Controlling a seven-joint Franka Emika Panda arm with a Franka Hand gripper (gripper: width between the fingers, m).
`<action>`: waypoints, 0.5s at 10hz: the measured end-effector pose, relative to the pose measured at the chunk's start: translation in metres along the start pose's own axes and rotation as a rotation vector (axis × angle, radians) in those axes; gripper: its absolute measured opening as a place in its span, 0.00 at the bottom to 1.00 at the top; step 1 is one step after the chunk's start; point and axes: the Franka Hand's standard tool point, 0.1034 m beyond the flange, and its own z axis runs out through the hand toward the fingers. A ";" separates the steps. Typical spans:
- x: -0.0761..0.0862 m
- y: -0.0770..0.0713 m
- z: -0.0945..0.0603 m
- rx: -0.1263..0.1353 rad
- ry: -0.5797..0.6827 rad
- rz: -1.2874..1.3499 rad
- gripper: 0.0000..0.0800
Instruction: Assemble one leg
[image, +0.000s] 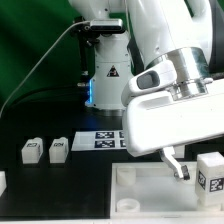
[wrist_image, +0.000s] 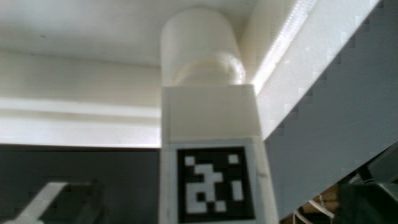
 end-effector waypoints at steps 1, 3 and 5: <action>0.008 0.000 -0.008 0.010 -0.060 -0.001 0.81; 0.019 0.000 -0.020 0.024 -0.147 -0.008 0.81; 0.028 -0.002 -0.025 0.075 -0.385 0.008 0.81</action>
Offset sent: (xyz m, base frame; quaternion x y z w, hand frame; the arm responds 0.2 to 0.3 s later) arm 0.0221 -0.0178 0.0127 -0.0221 -0.2937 -0.0123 0.9556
